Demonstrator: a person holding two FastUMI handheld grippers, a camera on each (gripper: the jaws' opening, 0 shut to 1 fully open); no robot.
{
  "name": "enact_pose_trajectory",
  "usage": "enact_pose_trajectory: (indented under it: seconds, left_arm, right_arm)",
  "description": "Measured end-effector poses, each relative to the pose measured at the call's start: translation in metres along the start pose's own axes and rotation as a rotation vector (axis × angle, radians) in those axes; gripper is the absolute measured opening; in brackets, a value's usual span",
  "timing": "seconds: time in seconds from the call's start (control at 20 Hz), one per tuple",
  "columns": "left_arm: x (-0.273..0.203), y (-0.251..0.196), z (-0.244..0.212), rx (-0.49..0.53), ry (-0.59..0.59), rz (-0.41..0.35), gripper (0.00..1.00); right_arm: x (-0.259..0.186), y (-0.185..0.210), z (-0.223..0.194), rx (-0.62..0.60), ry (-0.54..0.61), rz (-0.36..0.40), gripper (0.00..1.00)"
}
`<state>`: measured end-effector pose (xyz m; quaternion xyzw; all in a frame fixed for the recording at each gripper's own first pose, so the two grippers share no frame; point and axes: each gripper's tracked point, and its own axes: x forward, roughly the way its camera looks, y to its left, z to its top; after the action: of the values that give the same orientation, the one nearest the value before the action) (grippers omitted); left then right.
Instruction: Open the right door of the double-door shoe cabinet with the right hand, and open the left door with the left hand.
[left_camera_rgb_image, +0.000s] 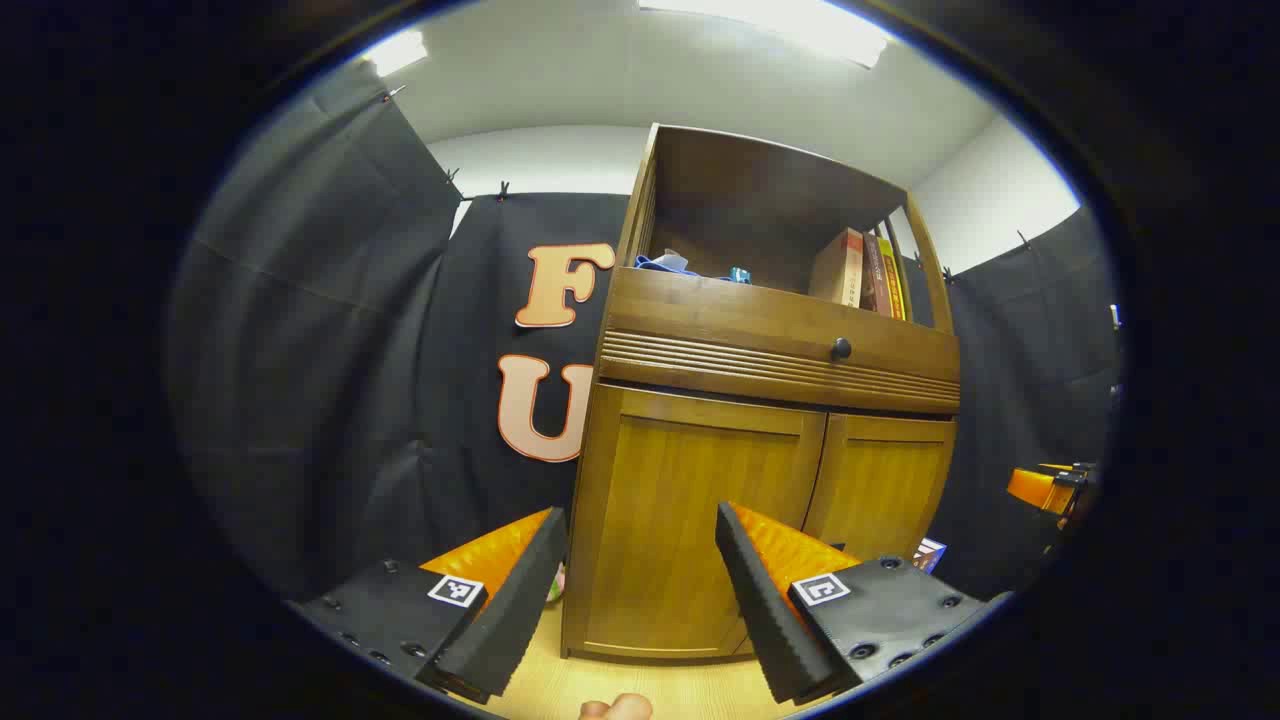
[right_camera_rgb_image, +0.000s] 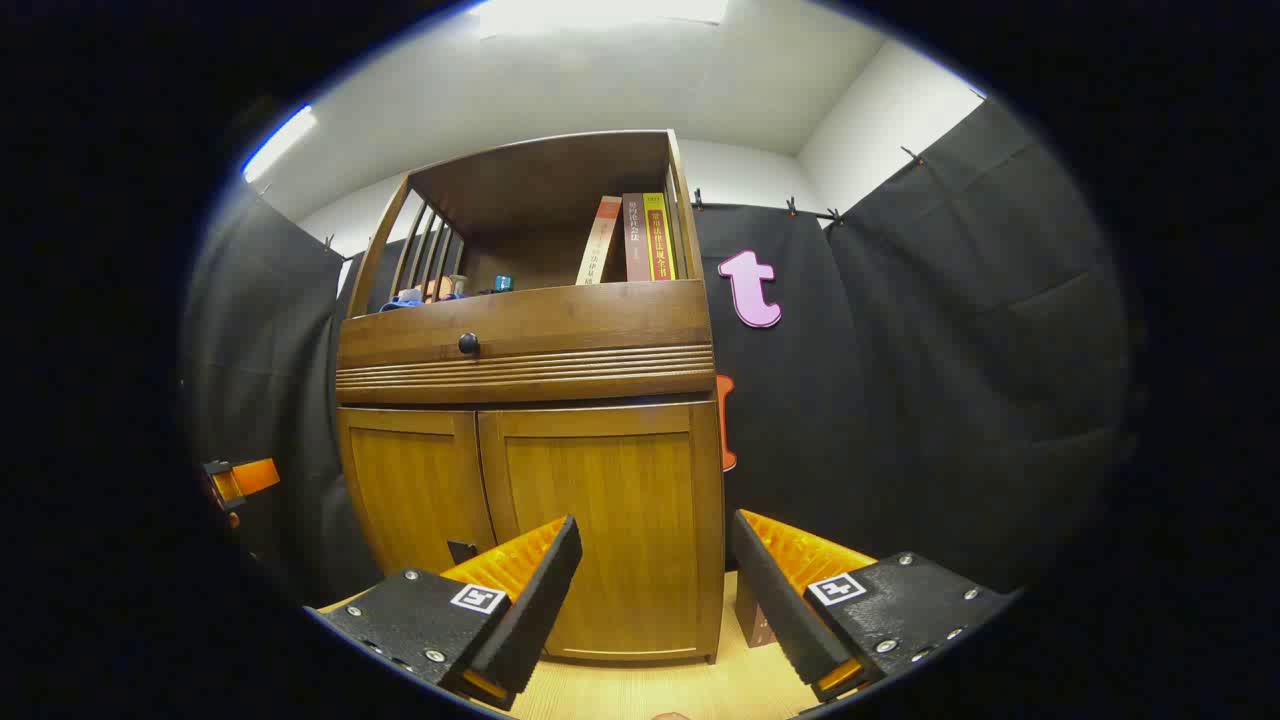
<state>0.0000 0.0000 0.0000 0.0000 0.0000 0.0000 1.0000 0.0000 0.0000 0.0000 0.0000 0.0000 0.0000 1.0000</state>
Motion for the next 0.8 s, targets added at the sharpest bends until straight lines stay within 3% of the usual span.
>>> enact_pose_trajectory:
  seconds: [0.2, 0.8]
  left_arm:
    - [-0.002, -0.001, 0.006, 0.041, -0.014, 0.000, 0.98]
    - [-0.015, -0.014, 0.013, 0.042, -0.026, -0.043, 0.98]
  right_arm:
    - [-0.001, 0.006, 0.000, 0.010, -0.001, 0.014, 1.00]
    - [-0.008, 0.008, -0.006, 0.003, 0.009, 0.026, 1.00]
